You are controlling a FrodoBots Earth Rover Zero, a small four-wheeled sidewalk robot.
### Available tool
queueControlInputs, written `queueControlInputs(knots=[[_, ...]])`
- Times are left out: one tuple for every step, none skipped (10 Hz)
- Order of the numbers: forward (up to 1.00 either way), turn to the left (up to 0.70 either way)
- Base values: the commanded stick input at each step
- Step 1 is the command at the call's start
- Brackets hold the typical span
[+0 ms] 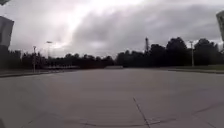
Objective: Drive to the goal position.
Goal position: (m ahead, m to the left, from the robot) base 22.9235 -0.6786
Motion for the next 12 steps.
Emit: queueControlInputs(knots=[[0.70, 0.00], [0.70, 0.00], [0.70, 0.00], [0.70, 0.00], [0.70, 0.00], [0.70, 0.00], [0.70, 0.01], [0.70, 0.02], [0.70, 0.04], [0.70, 0.05], [0.70, 0.06], [0.70, 0.09]])
